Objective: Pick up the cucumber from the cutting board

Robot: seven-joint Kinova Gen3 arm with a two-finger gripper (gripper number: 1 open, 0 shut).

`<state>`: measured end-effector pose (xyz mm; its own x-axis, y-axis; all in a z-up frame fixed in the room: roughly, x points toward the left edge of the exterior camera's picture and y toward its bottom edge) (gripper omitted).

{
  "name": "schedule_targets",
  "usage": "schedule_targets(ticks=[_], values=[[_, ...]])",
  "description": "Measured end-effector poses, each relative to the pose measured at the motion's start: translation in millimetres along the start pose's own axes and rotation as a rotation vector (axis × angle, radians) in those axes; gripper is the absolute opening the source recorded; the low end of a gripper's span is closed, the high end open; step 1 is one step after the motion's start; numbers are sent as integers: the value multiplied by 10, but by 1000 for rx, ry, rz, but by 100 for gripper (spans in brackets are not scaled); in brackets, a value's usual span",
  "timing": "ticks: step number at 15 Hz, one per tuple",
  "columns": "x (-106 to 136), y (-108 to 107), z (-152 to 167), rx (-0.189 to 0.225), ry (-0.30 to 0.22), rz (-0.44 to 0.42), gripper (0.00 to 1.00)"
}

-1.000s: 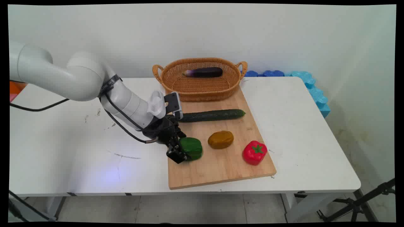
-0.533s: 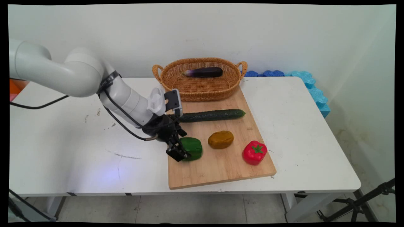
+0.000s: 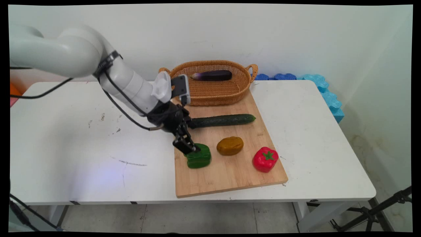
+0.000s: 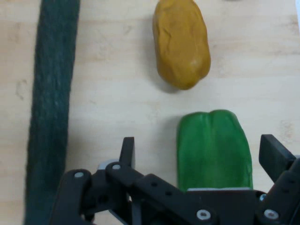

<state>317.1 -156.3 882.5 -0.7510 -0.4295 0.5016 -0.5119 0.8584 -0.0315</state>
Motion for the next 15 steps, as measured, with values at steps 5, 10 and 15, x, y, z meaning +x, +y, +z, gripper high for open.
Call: schedule_targets(ticks=[5,10,15], values=[[163,-187,-141,23,7,57,100],[275,-376,-102,46,0,121,100],[366,-584,117,69,-19,182,100]])
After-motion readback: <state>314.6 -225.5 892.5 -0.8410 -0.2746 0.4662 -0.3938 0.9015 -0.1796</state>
